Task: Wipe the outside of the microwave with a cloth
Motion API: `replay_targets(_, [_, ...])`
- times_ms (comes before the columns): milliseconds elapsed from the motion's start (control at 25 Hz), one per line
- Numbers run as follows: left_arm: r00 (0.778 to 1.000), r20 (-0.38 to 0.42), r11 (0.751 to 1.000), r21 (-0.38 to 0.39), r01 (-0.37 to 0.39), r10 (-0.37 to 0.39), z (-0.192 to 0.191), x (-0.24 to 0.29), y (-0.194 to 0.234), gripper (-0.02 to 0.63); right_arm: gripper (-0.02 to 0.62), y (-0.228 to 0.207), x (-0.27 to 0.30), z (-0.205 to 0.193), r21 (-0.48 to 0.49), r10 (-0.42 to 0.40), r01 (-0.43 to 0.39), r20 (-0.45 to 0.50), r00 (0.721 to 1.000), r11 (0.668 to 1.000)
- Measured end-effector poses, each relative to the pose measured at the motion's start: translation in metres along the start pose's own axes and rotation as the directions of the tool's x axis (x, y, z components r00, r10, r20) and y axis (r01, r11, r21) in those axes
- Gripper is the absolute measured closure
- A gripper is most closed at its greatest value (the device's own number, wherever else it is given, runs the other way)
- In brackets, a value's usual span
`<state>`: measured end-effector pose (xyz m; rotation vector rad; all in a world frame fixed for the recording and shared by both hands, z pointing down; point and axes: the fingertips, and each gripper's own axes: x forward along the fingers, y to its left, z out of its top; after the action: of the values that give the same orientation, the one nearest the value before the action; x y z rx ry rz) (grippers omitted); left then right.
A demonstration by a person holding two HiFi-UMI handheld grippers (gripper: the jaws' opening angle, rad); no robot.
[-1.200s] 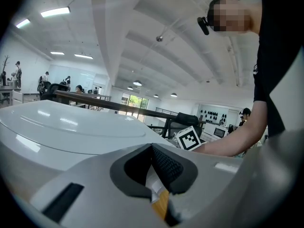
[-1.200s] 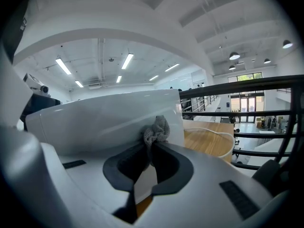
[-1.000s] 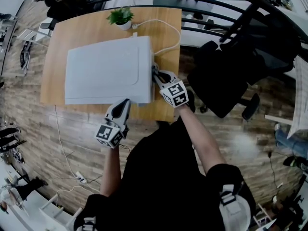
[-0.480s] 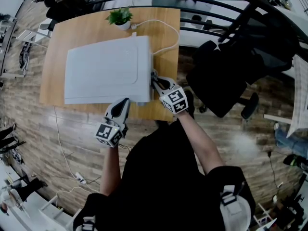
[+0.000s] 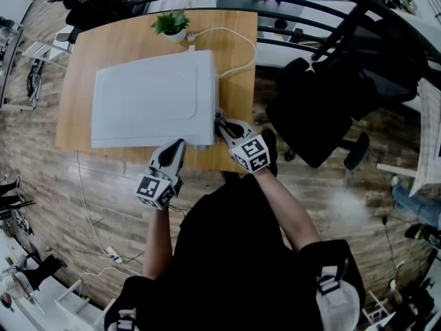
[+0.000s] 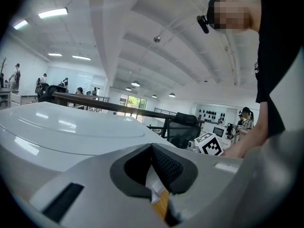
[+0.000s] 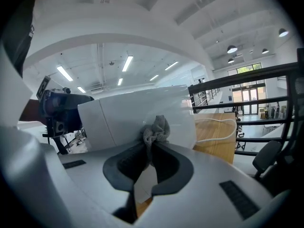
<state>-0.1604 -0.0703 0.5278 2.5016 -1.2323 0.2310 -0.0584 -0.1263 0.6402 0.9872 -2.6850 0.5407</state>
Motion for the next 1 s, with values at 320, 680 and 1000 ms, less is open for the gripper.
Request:
replay_targets(320, [1.0,0.019,1.0,0.016,0.011,-0.012,-0.001,-0.001,0.001,0.604,0.569,0.015,-0.008,-0.007,0.001,0.024,-0.024,-0.001,1.0,1.0])
replay_targets(680, [1.0,0.012,1.0,0.014,0.013,-0.013,0.0,0.0,0.0,0.604,0.569,0.025,-0.015,-0.018,0.013,0.051,-0.051,-0.02,0.999,0.999])
replay_targets(1000, [1.0,0.018,1.0,0.01,0.011,-0.011,0.001,-0.001,0.0,0.604,0.569,0.032,-0.021,-0.027,0.022,0.072,-0.071,-0.045,0.996,0.997])
